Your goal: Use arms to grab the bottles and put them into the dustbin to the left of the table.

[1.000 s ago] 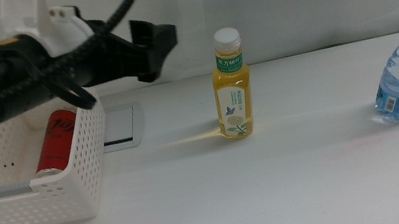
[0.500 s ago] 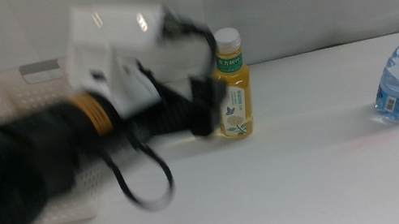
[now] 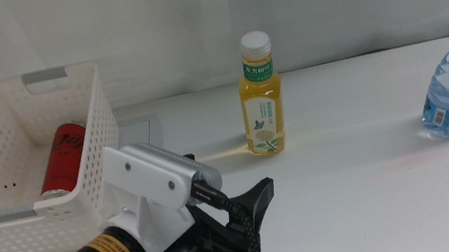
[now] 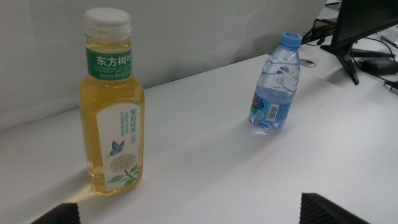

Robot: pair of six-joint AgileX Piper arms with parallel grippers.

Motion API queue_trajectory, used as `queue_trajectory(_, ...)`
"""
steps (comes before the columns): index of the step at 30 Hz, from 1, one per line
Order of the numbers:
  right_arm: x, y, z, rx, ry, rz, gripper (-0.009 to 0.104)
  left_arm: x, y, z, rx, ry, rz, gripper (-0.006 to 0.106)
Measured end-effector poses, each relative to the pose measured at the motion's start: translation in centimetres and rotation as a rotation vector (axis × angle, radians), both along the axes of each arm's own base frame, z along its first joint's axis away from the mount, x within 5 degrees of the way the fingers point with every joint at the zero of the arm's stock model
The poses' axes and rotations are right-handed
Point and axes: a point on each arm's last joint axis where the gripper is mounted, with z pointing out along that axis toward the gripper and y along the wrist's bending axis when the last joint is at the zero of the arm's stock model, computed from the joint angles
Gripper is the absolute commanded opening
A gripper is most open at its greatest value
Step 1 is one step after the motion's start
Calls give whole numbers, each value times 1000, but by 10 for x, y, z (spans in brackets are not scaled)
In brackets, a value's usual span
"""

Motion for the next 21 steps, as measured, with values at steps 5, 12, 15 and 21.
queue_trajectory(5,0,0,0,0,0,0,103,9,-3,-16,-2,23,59,91)
queue_trajectory(12,0,0,0,0,0,0,103,29,-9,-46,-17,-15,157,91)
queue_trajectory(15,0,0,0,0,0,0,103,34,-11,-58,-17,-34,175,91)
queue_trajectory(21,0,0,0,0,0,0,103,54,-27,-71,2,-38,177,91)
